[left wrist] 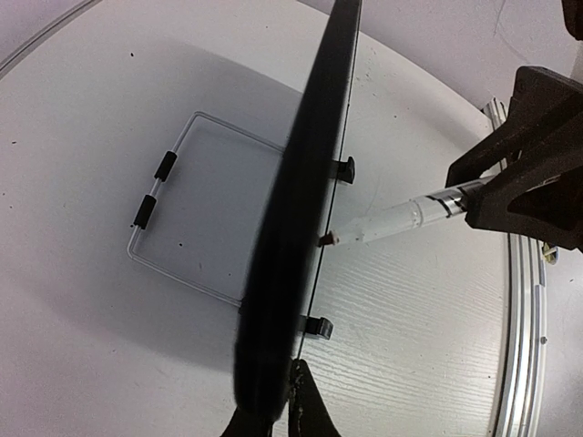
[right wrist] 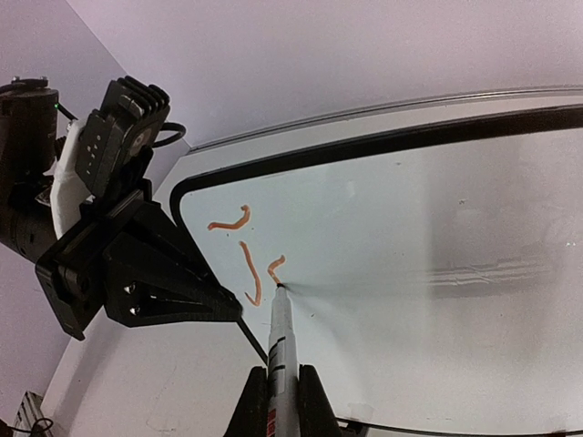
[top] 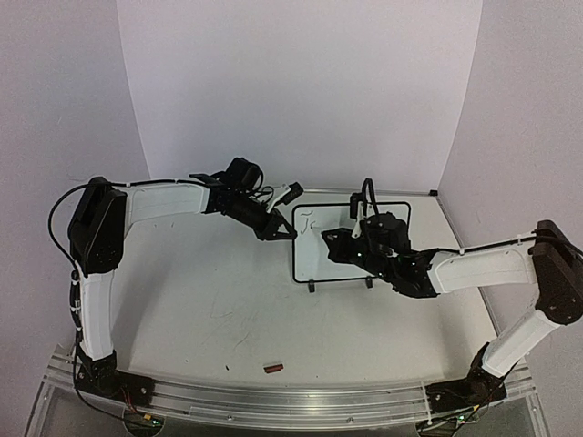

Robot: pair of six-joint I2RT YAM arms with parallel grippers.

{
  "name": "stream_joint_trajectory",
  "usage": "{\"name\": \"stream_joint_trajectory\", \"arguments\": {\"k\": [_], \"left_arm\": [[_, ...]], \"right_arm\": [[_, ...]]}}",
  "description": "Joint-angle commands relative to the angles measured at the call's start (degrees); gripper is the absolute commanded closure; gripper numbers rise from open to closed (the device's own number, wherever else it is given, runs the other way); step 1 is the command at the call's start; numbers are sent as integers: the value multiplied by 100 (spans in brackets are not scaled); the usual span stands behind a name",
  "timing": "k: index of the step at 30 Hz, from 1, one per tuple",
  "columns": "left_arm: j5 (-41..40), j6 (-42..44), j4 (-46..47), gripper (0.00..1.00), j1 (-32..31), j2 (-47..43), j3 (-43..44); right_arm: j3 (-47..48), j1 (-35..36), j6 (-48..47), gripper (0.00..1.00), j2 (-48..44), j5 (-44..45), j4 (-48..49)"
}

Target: Write a sentence on the whiteboard

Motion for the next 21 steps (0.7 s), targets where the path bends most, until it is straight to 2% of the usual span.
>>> {"name": "stream_joint_trajectory", "arguments": {"k": [1,21], "left_arm": [[-387,99,-94,100,17,-49,-27],[-388,96,-94,100,15,-40,-16]], "right_arm": [[-1,-42,19,100,-54,499,-200],[248,-41,-212,100,-299,436,-342]]}}
